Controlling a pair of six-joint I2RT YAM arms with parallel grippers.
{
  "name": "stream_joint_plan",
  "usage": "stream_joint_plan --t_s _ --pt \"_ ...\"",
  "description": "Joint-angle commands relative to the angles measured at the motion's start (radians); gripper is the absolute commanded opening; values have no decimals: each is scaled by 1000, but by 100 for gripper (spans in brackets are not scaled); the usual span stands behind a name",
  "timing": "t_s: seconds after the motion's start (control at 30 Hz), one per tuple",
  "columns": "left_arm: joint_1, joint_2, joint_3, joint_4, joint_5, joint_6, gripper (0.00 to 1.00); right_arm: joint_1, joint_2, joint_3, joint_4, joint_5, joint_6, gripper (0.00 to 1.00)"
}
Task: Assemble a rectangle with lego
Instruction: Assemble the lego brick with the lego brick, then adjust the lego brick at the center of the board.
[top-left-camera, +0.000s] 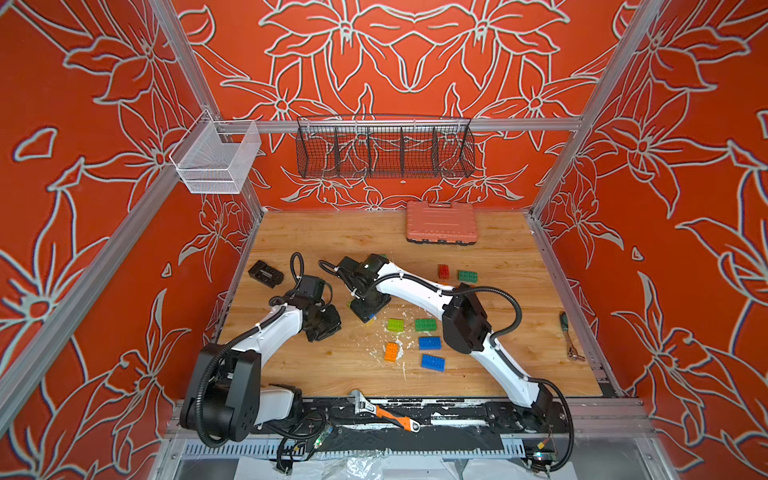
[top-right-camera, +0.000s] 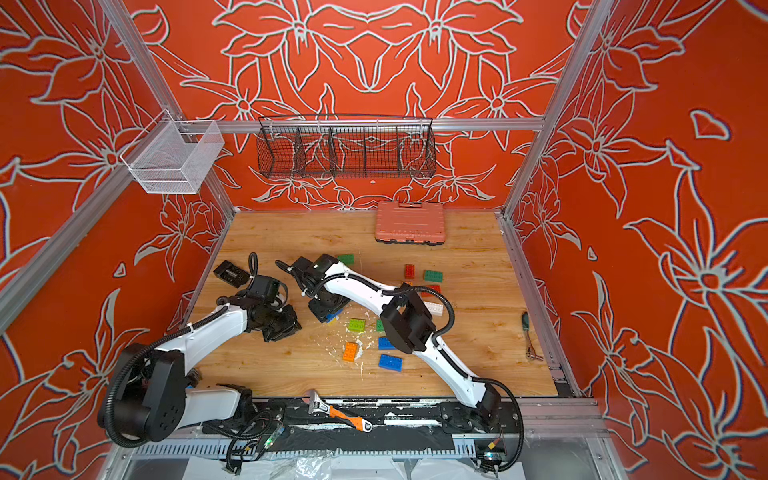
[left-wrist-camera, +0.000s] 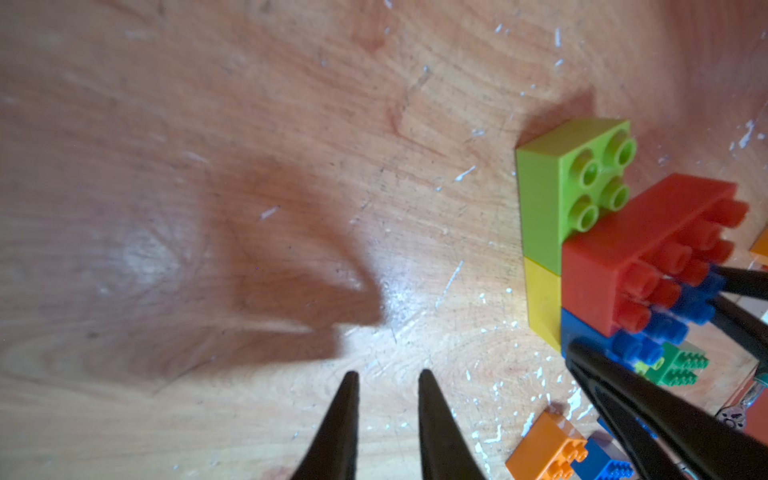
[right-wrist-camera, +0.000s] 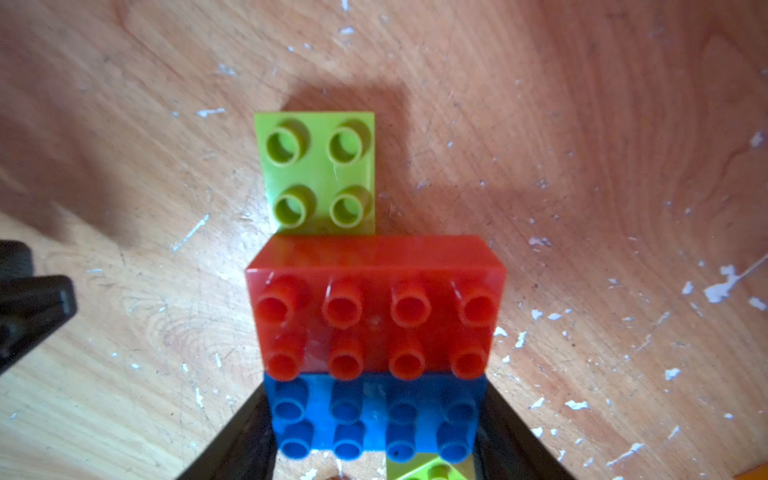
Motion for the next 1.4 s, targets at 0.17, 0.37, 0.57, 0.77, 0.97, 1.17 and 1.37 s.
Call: stream_joint_plan --t_s 0.17,0.37,0.57,0.77,0.97,1.17,1.37 --pt "5 -29 29 -57 -25 -6 27 16 -40 -34 -4 37 -22 72" --pt "5 -41 22 -71 -32 -13 27 15 -92 -75 34 39 -34 78" --pt "5 -48 23 -89 -45 -19 28 6 -156 -83 44 47 -55 80" --pt "10 17 68 -83 -39 -1 28 -44 -197 -65 29 36 -75 79" --pt "22 174 169 -56 8 26 19 -170 -115 147 5 9 -37 77" --pt "24 310 251 -32 42 43 11 -304 72 415 -23 -56 93 75" --pt "24 412 309 -17 69 59 11 -328 128 358 119 -59 159 81"
